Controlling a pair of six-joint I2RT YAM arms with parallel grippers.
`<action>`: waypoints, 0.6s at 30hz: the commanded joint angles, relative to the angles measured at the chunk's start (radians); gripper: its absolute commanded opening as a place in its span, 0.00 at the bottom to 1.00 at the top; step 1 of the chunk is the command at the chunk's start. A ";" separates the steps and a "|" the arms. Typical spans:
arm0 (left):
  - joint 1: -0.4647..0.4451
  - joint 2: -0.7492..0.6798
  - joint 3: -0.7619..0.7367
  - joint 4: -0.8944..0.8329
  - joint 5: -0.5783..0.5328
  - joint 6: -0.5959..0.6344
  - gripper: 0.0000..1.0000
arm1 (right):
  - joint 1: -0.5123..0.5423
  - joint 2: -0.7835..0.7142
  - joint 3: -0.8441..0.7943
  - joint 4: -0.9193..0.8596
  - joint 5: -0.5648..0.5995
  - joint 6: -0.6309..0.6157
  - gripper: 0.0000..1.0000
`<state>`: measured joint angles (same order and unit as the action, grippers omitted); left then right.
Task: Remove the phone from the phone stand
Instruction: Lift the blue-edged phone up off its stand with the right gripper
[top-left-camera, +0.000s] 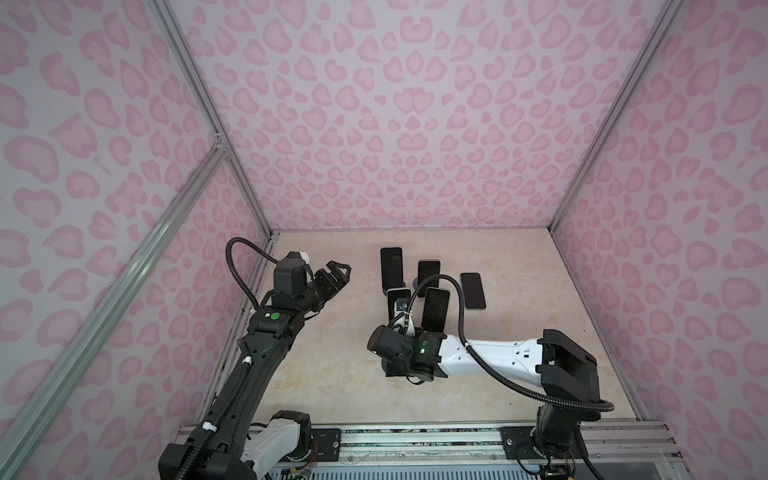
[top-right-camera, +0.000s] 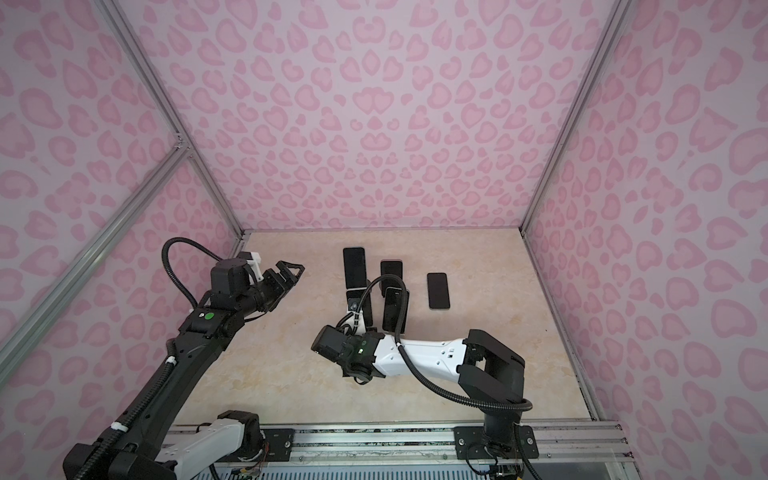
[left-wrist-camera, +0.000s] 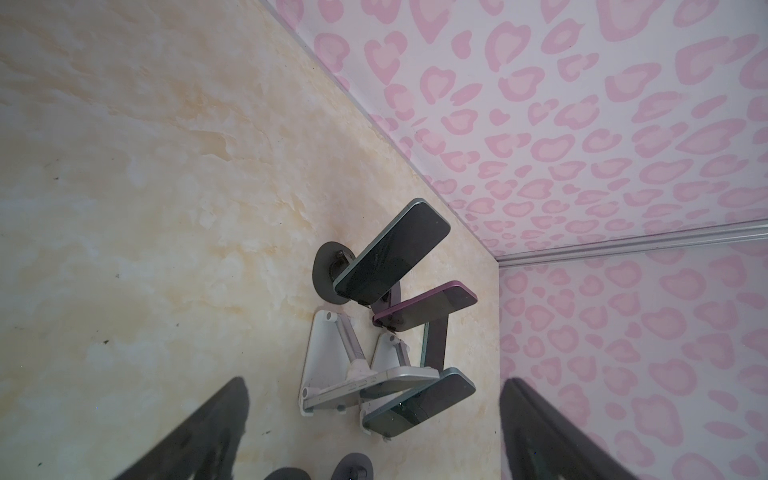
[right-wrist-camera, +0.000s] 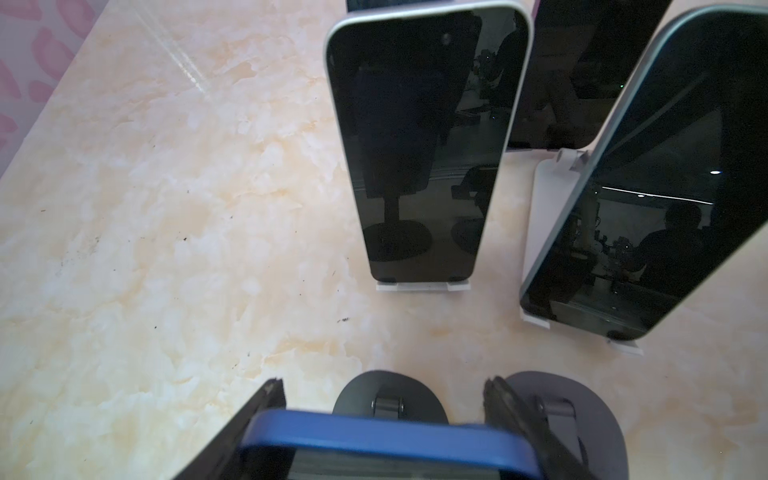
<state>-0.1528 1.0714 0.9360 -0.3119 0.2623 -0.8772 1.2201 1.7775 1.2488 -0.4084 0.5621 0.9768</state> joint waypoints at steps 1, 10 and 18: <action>0.002 0.006 0.011 0.035 0.012 0.012 0.97 | 0.004 -0.012 -0.006 0.040 0.021 -0.029 0.69; -0.001 0.028 0.014 0.072 0.078 0.015 0.98 | 0.016 -0.059 -0.050 0.108 0.015 -0.098 0.66; -0.045 0.025 -0.002 0.129 0.085 0.027 0.98 | 0.030 -0.147 -0.064 0.078 0.077 -0.153 0.64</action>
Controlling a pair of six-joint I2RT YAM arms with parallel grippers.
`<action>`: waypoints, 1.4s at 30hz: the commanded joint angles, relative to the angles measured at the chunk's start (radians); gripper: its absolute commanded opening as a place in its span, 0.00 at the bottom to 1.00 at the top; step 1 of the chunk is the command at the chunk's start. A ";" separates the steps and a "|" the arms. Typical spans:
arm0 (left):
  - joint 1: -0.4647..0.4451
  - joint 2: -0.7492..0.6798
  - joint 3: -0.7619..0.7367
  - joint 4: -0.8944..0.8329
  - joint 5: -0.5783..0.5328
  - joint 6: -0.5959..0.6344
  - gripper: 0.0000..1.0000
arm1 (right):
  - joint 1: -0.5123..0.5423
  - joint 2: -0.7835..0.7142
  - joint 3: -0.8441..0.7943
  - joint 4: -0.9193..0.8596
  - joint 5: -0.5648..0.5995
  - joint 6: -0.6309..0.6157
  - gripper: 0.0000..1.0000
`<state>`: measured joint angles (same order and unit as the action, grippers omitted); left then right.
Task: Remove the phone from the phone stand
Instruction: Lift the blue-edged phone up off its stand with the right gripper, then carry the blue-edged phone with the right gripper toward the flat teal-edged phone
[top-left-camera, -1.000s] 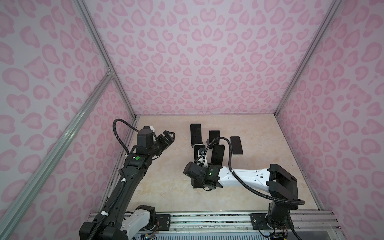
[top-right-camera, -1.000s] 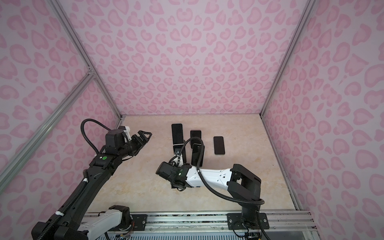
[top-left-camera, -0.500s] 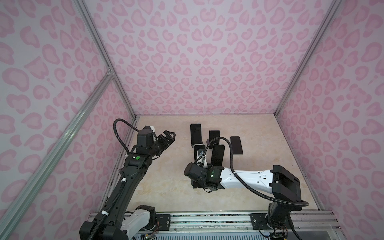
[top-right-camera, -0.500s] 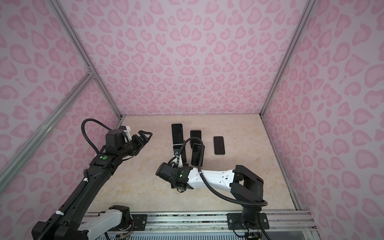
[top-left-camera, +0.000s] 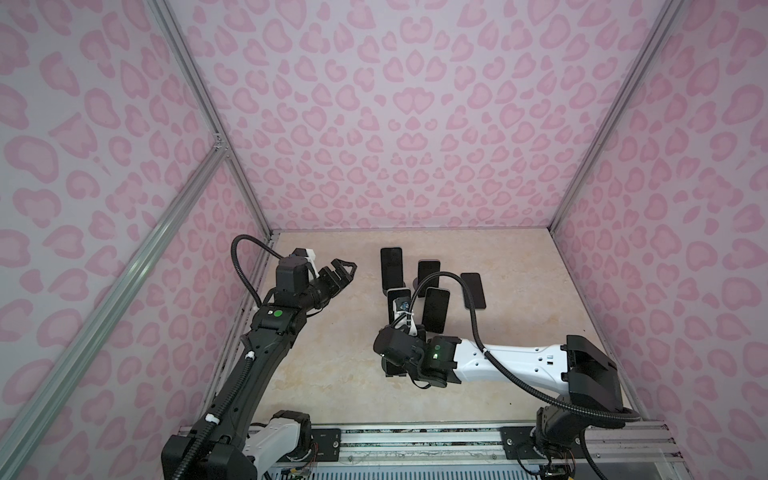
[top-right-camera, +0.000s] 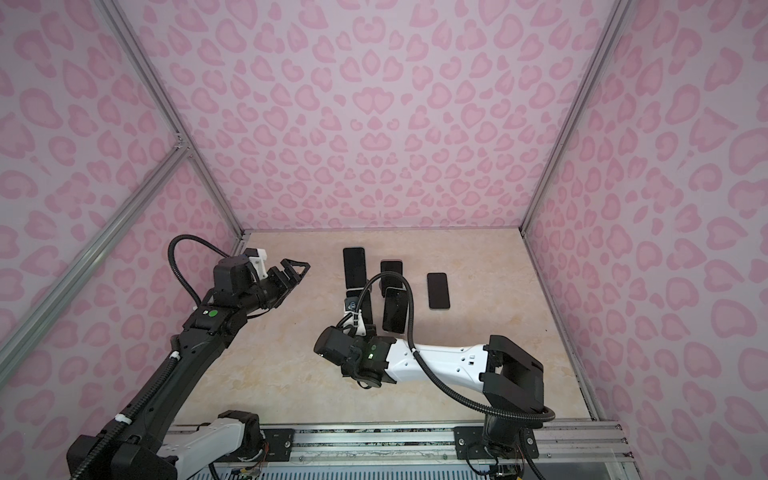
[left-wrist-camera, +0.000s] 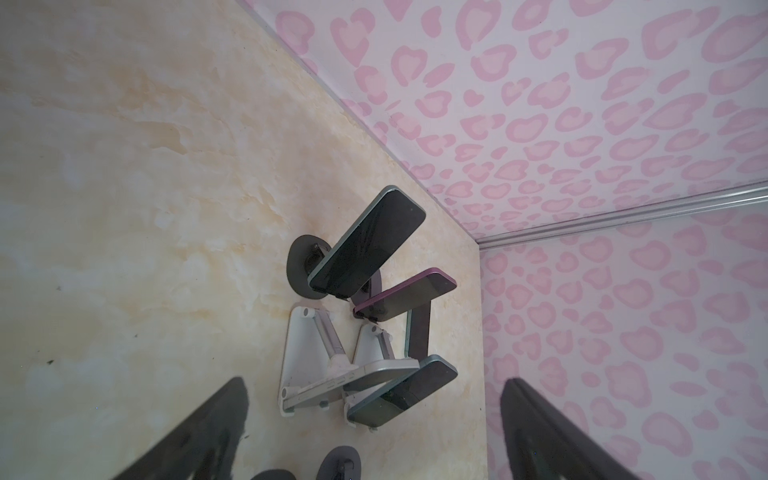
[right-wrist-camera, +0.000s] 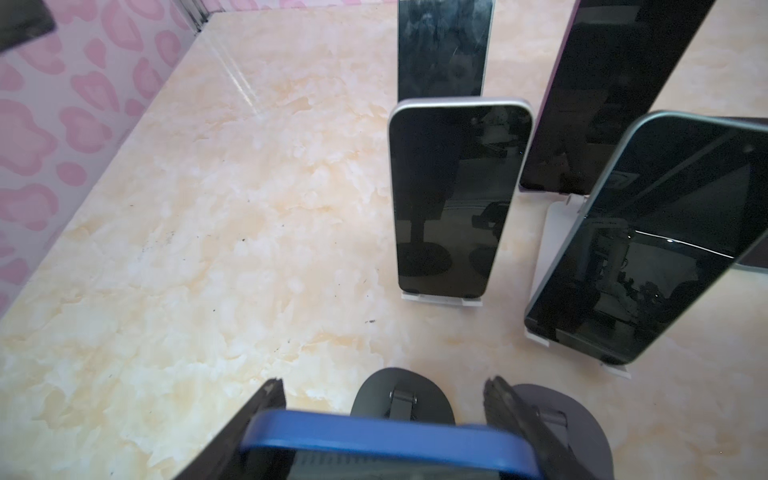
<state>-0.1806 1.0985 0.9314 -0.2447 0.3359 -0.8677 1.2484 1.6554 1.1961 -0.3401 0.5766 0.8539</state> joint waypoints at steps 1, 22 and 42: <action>-0.027 0.001 0.007 0.062 0.009 0.024 0.98 | 0.002 -0.038 -0.019 0.011 0.076 -0.034 0.64; -0.120 -0.009 0.073 0.085 -0.015 0.051 0.98 | -0.048 -0.320 -0.151 -0.010 0.168 -0.195 0.63; -0.256 0.111 0.214 0.150 0.024 0.134 0.99 | -0.552 -0.690 -0.359 -0.020 -0.124 -0.462 0.63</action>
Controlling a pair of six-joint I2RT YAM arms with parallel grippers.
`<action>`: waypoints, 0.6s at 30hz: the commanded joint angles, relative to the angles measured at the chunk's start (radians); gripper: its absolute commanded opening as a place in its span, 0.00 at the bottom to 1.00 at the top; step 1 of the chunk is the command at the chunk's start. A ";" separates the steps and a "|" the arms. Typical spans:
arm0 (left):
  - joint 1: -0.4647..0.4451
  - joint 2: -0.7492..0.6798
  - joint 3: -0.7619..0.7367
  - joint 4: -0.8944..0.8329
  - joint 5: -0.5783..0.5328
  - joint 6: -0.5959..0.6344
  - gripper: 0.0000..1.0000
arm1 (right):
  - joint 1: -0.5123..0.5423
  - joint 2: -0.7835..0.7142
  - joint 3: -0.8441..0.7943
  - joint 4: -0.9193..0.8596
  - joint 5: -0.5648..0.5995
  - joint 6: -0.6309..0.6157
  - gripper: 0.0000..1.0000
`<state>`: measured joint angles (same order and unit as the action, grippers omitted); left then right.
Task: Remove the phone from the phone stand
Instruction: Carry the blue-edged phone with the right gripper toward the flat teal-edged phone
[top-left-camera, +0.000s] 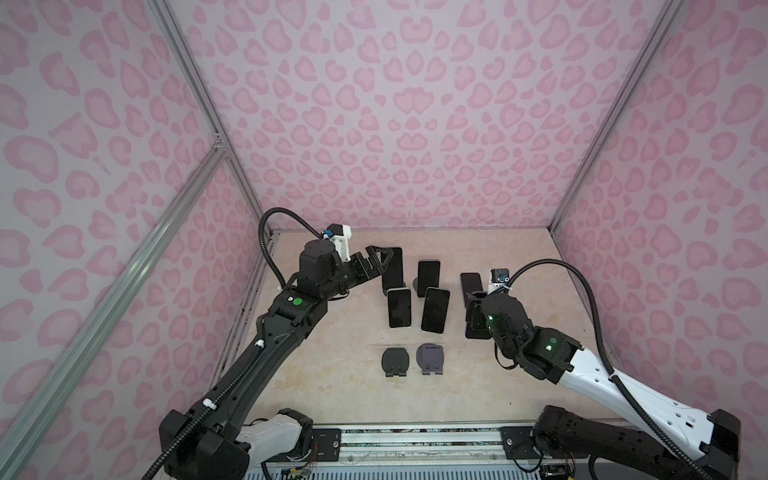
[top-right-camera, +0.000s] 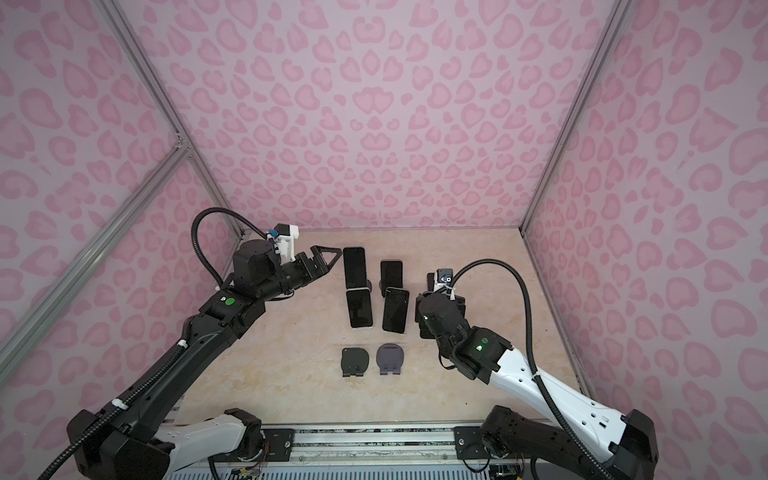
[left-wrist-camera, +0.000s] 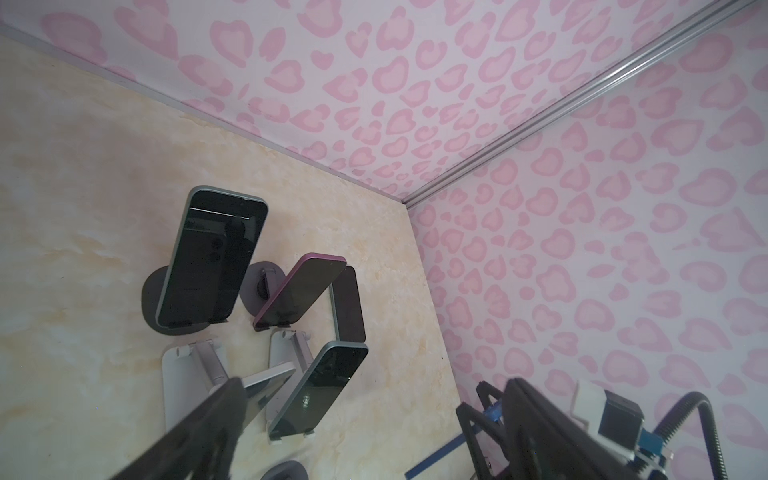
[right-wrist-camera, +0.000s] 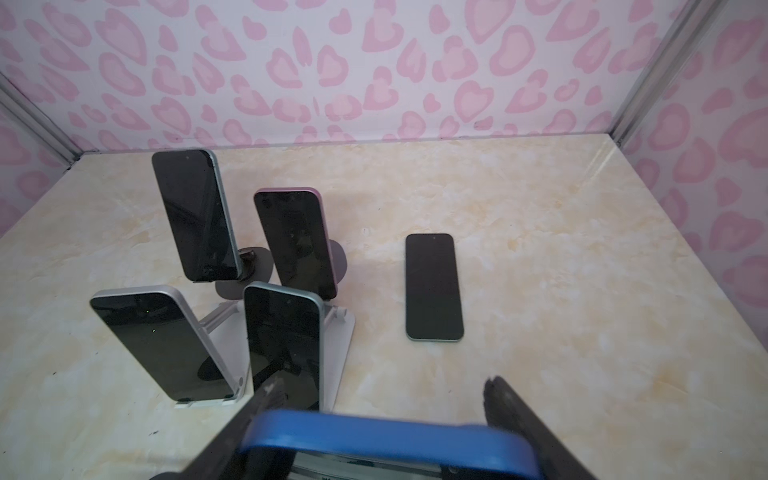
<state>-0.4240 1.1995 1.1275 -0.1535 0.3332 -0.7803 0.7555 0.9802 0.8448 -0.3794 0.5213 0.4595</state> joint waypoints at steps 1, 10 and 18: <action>-0.017 0.012 0.018 0.066 0.032 0.054 0.99 | -0.087 -0.017 -0.005 0.019 -0.086 -0.080 0.63; -0.043 0.060 -0.024 0.107 0.131 0.063 0.99 | -0.290 0.022 -0.016 0.085 -0.215 -0.160 0.63; -0.045 0.009 -0.056 0.125 0.141 0.074 0.99 | -0.451 0.056 -0.018 0.129 -0.321 -0.217 0.63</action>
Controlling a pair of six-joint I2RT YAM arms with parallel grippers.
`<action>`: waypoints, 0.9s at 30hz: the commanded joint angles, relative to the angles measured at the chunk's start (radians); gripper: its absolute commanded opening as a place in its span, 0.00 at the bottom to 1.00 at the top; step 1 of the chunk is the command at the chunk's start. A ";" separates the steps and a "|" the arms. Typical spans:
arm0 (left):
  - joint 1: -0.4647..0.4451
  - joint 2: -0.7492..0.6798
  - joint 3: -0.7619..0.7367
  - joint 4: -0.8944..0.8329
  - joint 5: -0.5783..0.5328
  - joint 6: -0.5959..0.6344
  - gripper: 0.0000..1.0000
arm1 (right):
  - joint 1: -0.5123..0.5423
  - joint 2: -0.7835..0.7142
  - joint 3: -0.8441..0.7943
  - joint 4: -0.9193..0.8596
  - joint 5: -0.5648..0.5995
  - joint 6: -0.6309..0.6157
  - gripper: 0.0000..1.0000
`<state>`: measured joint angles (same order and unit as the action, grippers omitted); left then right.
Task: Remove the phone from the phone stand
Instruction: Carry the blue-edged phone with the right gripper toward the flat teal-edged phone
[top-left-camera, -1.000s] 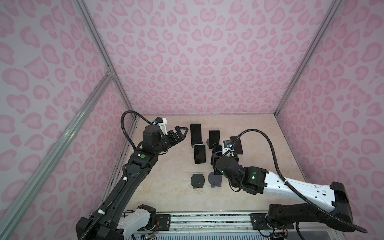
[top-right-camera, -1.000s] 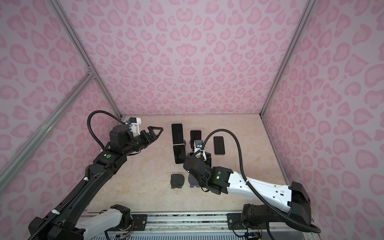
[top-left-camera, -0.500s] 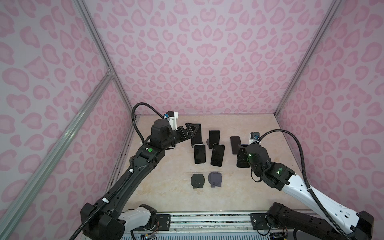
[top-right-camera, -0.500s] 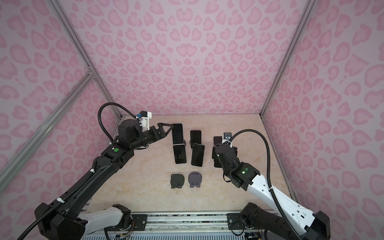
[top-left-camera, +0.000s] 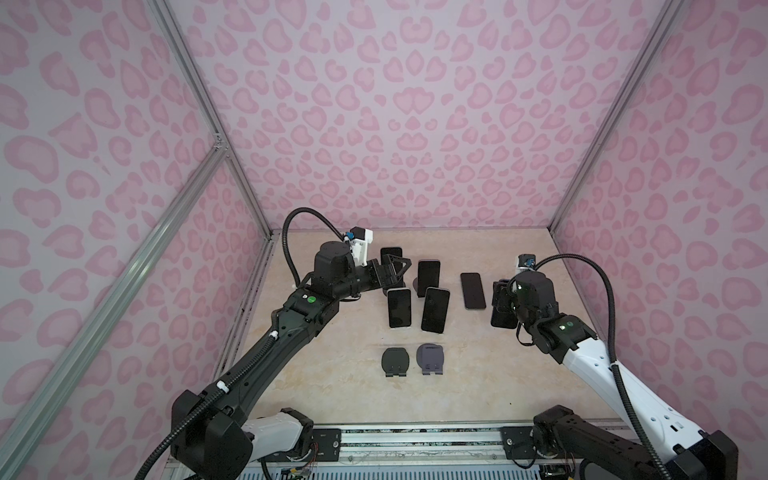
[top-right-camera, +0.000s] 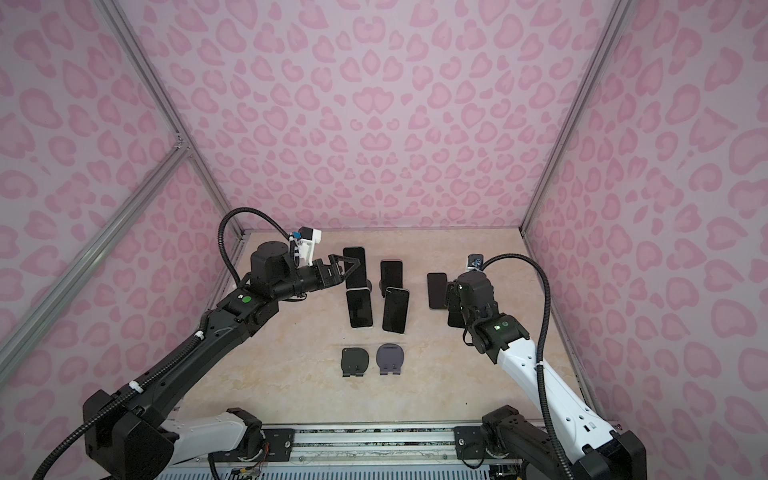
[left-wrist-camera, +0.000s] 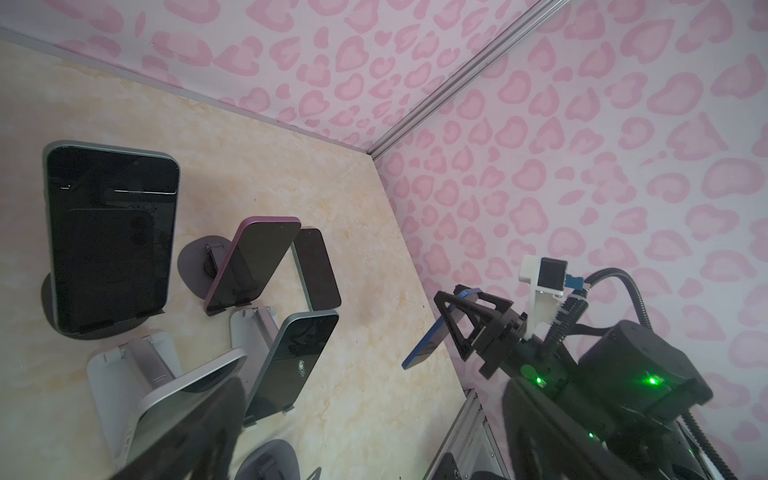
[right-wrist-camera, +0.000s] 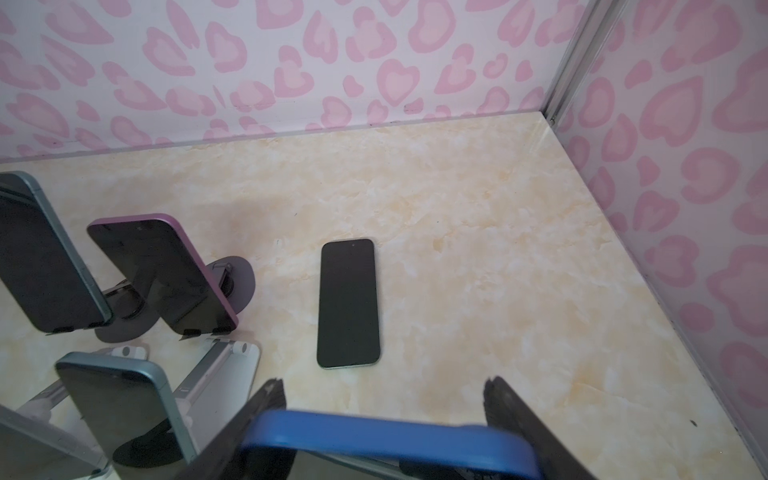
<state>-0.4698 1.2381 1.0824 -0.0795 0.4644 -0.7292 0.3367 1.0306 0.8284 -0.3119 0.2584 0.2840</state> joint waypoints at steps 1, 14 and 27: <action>0.000 -0.044 -0.018 0.051 -0.005 0.031 0.99 | -0.045 0.009 0.001 0.069 -0.069 -0.057 0.63; 0.000 -0.091 -0.047 0.049 -0.047 0.033 0.99 | -0.194 0.114 0.039 0.148 -0.155 -0.159 0.63; 0.011 -0.220 -0.098 -0.001 -0.337 0.082 0.99 | -0.236 0.363 0.210 0.112 -0.177 -0.213 0.63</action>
<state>-0.4633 1.0332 0.9962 -0.0811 0.2508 -0.6697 0.1043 1.3621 1.0153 -0.2108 0.0696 0.1108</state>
